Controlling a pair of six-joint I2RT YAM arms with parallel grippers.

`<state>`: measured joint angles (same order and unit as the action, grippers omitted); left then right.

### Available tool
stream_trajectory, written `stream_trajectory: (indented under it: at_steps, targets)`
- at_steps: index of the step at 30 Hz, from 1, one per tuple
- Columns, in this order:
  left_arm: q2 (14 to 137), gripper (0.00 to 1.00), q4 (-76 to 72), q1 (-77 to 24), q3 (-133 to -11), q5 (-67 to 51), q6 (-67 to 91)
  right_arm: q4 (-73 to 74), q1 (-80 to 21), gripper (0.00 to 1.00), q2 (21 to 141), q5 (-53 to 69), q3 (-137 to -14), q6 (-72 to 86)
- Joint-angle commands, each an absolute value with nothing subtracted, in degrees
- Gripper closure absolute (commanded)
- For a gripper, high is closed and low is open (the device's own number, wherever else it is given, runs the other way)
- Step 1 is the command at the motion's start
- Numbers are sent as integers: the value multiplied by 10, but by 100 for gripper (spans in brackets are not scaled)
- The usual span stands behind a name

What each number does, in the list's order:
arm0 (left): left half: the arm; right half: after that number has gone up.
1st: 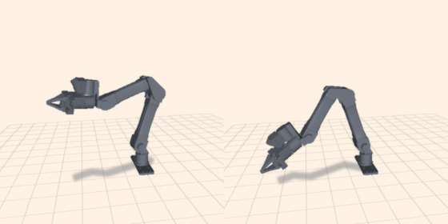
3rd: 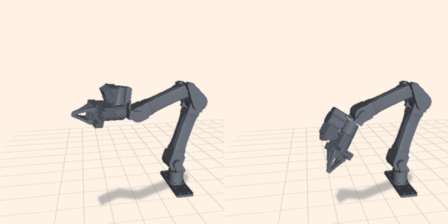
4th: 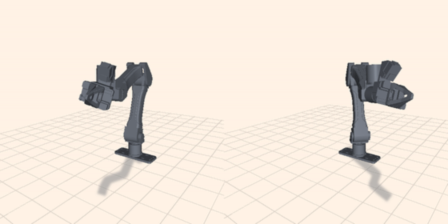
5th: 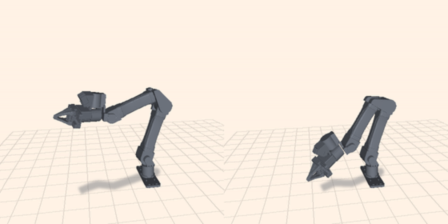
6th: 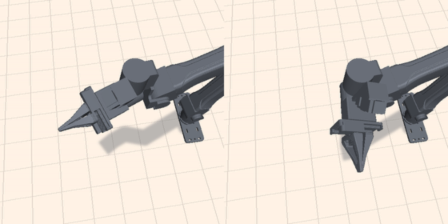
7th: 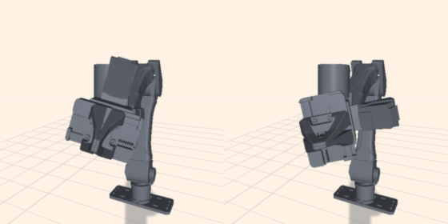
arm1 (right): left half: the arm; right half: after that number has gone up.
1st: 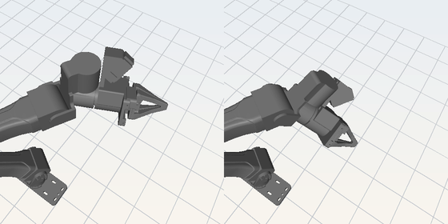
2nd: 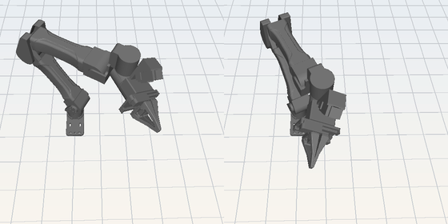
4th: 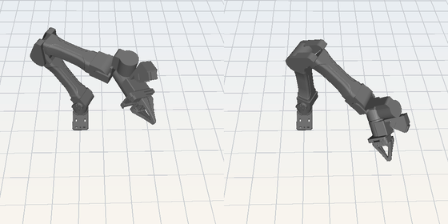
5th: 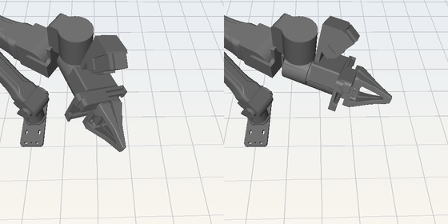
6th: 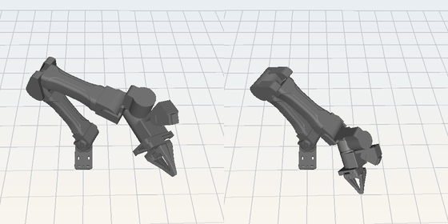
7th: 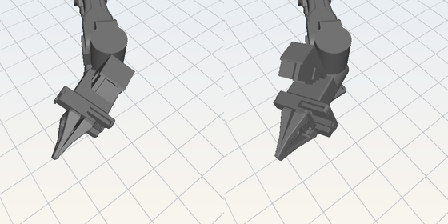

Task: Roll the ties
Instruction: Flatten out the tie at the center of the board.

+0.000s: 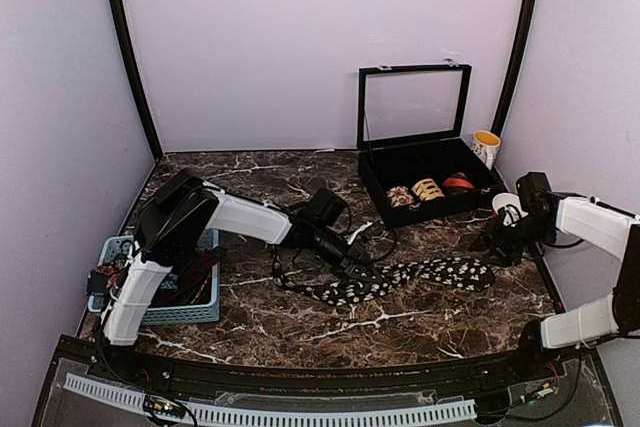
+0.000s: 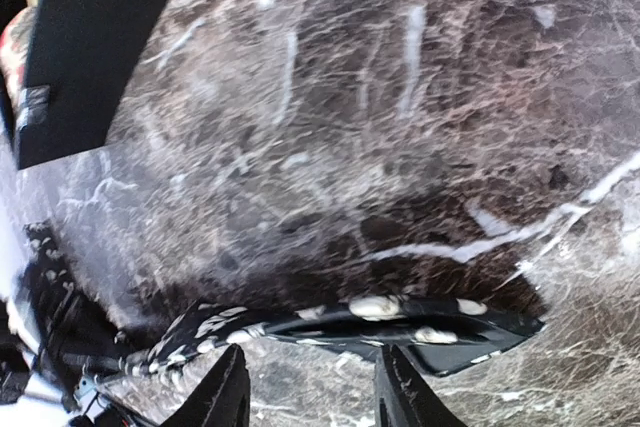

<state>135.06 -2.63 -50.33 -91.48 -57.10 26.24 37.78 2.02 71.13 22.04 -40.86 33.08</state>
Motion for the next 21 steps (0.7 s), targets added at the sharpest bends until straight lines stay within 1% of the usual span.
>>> stream_trajectory:
  at_steps: [1, 3, 6, 9, 11, 12, 13, 15, 17, 19, 21]
  targets:
    - [1331, 95, -68, -469, -886, -525, 366, 374, 3, 56, 687, 269, -402, 313]
    - [1325, 91, -76, -458, -876, -509, 390, 362, -22, 56, 683, 275, -392, 322]
    - [1321, 86, -34, -447, -886, -472, 402, 336, -68, 56, 683, 272, -385, 351]
    - [1322, 76, -5, -438, -897, -453, 415, 324, -107, 56, 694, 257, -402, 367]
    - [1325, 75, 13, -432, -898, -448, 430, 323, -128, 56, 702, 242, -420, 372]
    - [1327, 76, 12, -427, -894, -452, 444, 324, -135, 55, 704, 236, -428, 374]
    - [1328, 78, 9, -423, -889, -459, 457, 326, -139, 53, 706, 228, -436, 374]
    - [1331, 86, 12, -417, -883, -471, 462, 341, -139, 47, 708, 208, -454, 368]
    - [1329, 93, 45, -417, -893, -465, 441, 355, -140, 43, 706, 194, -468, 362]
    - [1324, 95, 58, -418, -898, -470, 426, 353, -141, 39, 700, 201, -469, 361]
    - [1313, 96, 52, -418, -894, -476, 423, 352, -145, 36, 696, 207, -455, 362]
